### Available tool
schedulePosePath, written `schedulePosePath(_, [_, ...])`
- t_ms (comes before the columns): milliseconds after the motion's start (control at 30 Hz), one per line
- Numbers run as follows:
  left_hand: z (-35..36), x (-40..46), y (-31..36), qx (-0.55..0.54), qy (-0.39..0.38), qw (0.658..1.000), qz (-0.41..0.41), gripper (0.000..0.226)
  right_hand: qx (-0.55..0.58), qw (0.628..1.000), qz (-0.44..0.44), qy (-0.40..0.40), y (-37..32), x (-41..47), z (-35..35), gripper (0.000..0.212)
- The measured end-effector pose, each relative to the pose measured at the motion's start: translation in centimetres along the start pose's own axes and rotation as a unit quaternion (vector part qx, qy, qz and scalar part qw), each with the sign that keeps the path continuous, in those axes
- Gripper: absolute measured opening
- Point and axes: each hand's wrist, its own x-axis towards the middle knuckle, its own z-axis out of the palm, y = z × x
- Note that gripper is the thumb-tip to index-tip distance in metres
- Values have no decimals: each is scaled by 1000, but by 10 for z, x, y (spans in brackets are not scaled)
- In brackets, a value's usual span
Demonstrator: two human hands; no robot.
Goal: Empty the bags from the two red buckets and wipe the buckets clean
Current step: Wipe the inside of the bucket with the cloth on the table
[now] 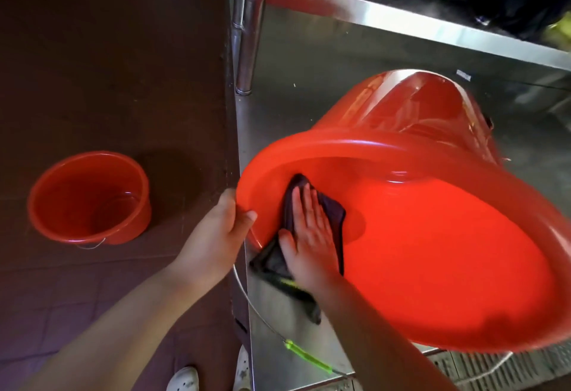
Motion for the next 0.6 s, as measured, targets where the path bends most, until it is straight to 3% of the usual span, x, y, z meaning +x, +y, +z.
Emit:
schedulePosePath(133, [-23, 12, 20, -11, 16, 1000, 23, 8, -76, 996, 38, -31, 43, 51, -4, 70])
schedulePosePath(300, [-28, 18, 29, -46, 21, 998, 23, 10, -96, 982, 159, -38, 87, 98, -8, 65])
schedulePosePath(400, [-15, 5, 10, -152, 43, 986, -58, 21, -101, 979, 170, -42, 87, 101, -4, 64])
schedulePosePath(500, [3, -13, -8, -252, 52, 954, -151, 18, -100, 977, 180, -47, 74, 93, -4, 63])
schedulePosePath(600, [11, -15, -17, -298, 76, 938, -160, 11, -104, 979, 172, -32, 38, 65, 0, 65])
